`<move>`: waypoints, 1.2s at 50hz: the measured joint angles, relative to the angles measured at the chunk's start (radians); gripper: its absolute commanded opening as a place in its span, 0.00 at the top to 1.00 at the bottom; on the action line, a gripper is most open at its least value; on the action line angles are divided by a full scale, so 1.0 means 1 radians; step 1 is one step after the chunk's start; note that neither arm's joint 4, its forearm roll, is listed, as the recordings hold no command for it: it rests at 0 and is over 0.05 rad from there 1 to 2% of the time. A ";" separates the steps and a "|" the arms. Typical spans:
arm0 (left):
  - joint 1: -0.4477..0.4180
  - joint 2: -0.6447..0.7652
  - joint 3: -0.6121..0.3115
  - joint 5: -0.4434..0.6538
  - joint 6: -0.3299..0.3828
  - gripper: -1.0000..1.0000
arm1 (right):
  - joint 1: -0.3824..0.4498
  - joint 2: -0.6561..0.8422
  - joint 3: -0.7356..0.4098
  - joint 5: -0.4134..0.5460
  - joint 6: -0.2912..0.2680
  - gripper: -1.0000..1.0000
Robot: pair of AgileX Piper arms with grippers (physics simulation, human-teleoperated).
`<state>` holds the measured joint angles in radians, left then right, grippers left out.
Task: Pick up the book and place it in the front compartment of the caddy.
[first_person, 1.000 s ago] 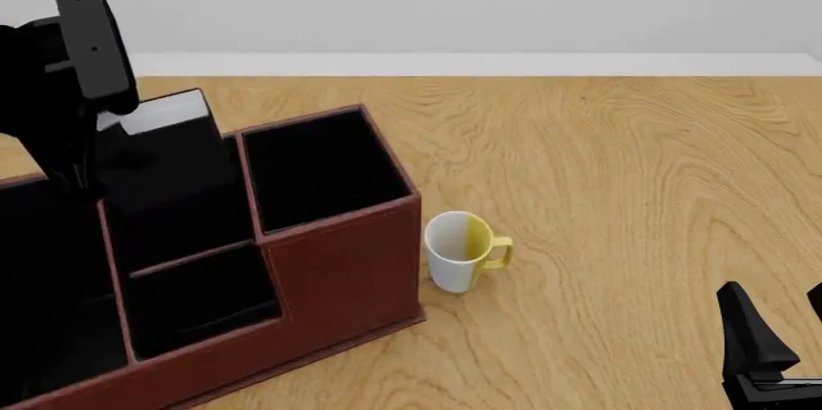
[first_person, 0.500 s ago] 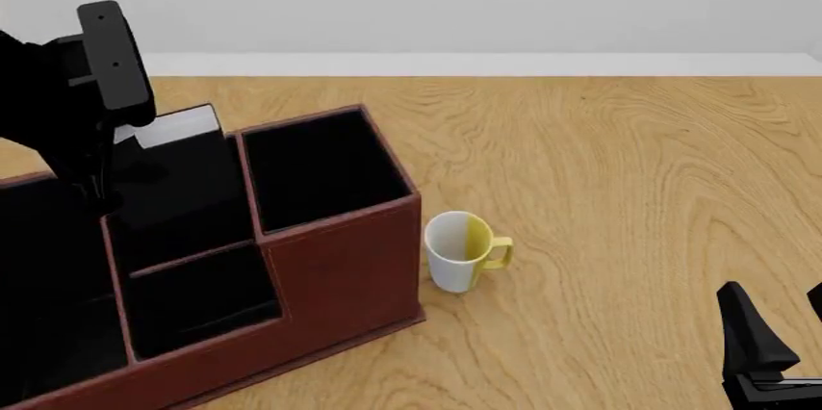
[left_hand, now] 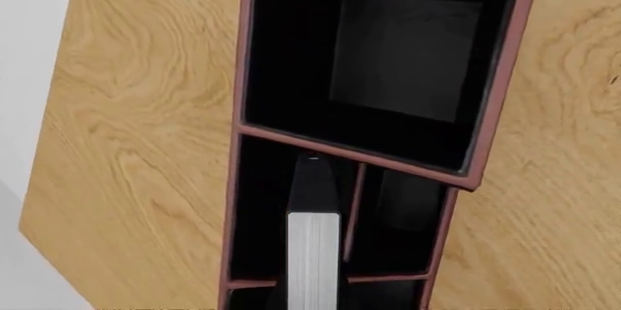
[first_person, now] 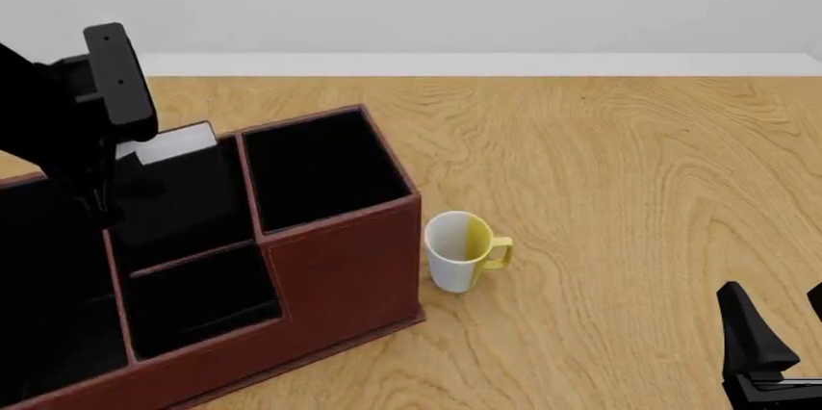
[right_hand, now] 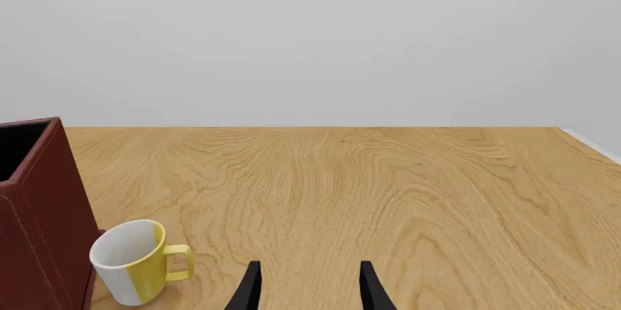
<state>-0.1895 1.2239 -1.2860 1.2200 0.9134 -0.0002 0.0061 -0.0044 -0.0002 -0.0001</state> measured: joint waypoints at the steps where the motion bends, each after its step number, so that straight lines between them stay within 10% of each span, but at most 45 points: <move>1: 0.001 0.001 0.001 0.000 -0.001 1.00 | 0.000 0.000 0.000 0.000 0.000 0.00; 44: 0.014 0.021 0.276 -0.300 -0.043 1.00 | 0.000 0.000 0.000 0.000 0.000 0.00; 45: 0.016 0.024 0.280 -0.306 -0.041 0.00 | 0.000 0.000 0.000 0.000 0.000 0.00; 60: 0.039 0.033 0.278 -0.341 0.000 0.00 | 0.000 0.000 0.000 0.000 0.000 0.00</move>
<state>-0.1500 1.2570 -1.0081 0.8788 0.9132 -0.0001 0.0061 -0.0044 -0.0002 -0.0001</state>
